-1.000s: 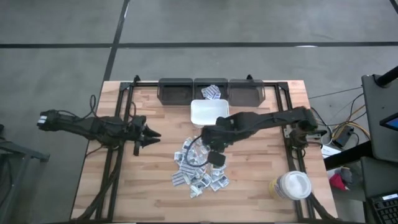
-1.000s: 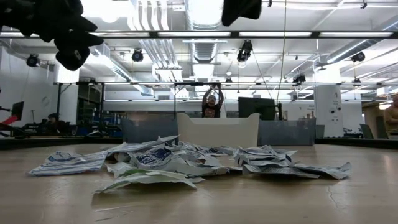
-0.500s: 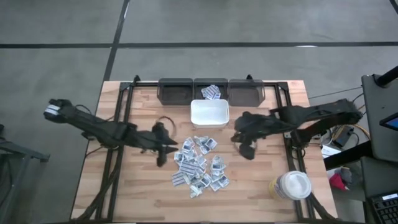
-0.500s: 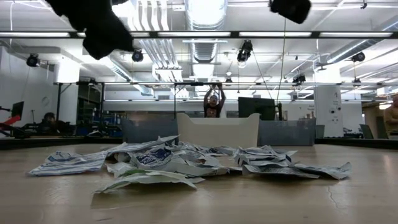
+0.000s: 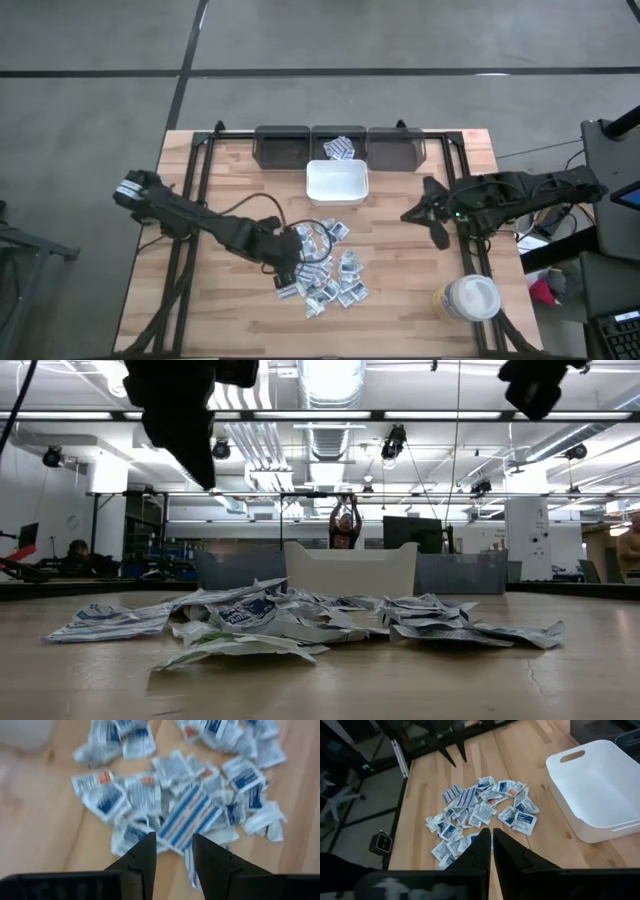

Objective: Pick & Place First Aid Supplies
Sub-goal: Put the blue bandage into the middle black bin

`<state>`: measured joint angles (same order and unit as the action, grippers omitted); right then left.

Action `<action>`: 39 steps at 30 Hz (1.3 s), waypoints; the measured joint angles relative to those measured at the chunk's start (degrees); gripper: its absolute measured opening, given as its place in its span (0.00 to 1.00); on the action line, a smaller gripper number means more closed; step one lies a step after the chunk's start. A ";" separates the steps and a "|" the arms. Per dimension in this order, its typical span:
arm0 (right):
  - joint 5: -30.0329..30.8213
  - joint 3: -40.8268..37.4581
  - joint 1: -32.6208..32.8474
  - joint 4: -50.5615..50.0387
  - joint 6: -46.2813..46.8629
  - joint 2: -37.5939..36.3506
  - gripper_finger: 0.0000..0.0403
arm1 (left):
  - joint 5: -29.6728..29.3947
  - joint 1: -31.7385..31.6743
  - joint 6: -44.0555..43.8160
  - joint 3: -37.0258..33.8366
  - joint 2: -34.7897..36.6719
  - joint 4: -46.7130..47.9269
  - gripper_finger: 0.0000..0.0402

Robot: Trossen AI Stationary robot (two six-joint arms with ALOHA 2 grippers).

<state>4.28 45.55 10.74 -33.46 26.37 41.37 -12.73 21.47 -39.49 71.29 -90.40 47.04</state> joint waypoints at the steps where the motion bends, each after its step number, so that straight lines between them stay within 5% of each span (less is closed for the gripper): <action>1: -0.06 -1.15 0.00 0.14 0.00 -1.56 0.04 | 0.07 0.36 -1.15 1.00 -1.06 1.50 0.30; 17: -4.46 -17.84 0.01 9.84 -1.94 -18.76 0.04 | 3.84 4.24 -18.29 3.45 -4.31 6.00 0.30; 28: -5.54 -30.91 0.00 28.36 -15.04 -24.44 0.04 | 3.84 4.24 -22.64 3.41 -4.30 6.02 0.30; 35: 9.23 -34.18 -0.02 28.75 -11.94 -27.38 0.04 | 3.87 4.24 -25.11 3.10 -4.30 5.98 0.30; 39: 10.88 -34.54 -0.02 28.86 -10.86 -29.95 0.04 | 4.97 4.24 -27.07 1.24 -4.30 5.95 0.30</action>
<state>15.15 11.00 10.72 -4.60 15.51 11.42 -7.76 25.71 -66.57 72.53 -94.70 52.99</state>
